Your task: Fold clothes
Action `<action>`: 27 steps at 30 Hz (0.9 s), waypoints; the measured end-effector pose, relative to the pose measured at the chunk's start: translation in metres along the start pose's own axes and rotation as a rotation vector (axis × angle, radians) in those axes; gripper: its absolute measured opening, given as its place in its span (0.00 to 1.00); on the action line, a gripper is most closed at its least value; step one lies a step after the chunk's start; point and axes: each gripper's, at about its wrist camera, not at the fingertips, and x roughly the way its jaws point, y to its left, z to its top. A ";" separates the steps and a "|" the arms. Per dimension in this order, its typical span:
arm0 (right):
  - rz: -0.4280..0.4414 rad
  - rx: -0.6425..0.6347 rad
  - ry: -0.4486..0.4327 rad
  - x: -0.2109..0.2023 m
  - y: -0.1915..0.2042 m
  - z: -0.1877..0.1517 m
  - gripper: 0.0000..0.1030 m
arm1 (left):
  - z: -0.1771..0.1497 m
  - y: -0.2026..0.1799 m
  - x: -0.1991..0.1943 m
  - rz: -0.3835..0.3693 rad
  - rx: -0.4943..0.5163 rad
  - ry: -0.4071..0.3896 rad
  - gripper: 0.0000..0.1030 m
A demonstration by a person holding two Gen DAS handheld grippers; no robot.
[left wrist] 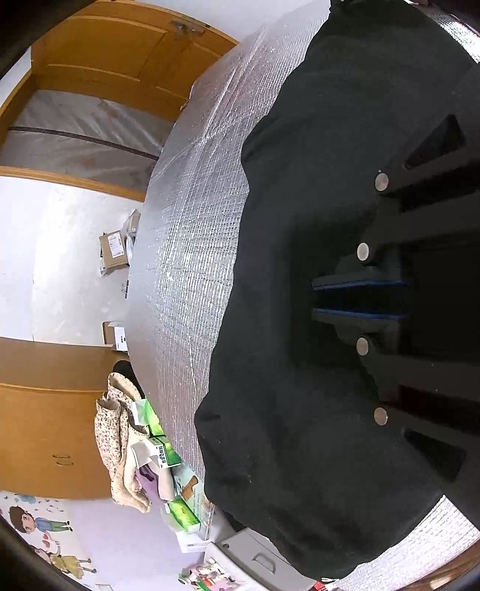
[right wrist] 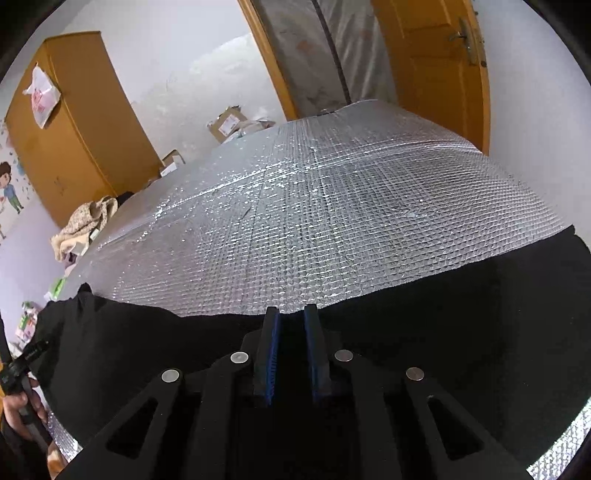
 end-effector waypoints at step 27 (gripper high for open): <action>0.021 -0.171 -0.009 0.002 0.069 0.008 0.17 | 0.017 0.021 -0.013 -0.071 -0.046 -0.020 0.09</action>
